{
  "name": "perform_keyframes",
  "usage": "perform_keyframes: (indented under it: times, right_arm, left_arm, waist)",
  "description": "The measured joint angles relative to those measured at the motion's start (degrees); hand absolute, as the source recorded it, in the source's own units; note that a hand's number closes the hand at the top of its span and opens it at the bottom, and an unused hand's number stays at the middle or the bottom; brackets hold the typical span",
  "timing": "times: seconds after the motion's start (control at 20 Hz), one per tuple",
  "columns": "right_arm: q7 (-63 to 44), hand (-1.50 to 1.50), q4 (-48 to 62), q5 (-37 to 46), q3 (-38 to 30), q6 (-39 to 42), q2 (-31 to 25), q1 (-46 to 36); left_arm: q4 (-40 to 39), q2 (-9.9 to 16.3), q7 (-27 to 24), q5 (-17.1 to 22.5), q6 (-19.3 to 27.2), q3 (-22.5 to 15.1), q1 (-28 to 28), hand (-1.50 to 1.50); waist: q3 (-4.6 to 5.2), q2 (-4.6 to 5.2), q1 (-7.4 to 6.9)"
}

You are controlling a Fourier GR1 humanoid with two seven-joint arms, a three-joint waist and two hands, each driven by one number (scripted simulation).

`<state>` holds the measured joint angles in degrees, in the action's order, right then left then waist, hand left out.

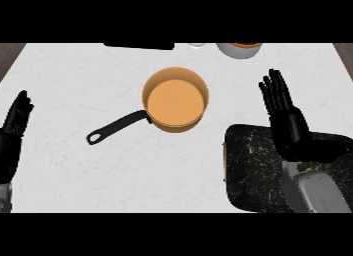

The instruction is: Pick the lemon from the tray and place it in the pot

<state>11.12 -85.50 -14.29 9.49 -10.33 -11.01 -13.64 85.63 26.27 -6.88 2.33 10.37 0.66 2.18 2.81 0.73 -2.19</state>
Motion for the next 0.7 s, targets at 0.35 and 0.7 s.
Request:
perform_keyframes:
  times: [0.35, 0.7]
  right_arm:
    - [-9.11, 1.5, 3.04, 9.58, 0.53, -5.13, -9.73, 8.08]
    - [-0.69, -1.5, -2.4, 23.62, -5.5, -28.54, -10.06, 13.73]
  left_arm:
    - [-3.19, -4.68, 4.23, 3.29, -5.53, -5.71, -2.3, 0.0]
    - [-5.21, -8.41, 9.33, 6.39, -9.42, -9.69, -2.56, 0.0]
  waist:
    - [-1.61, -0.24, 4.8]
    - [-2.44, -1.16, 7.12]
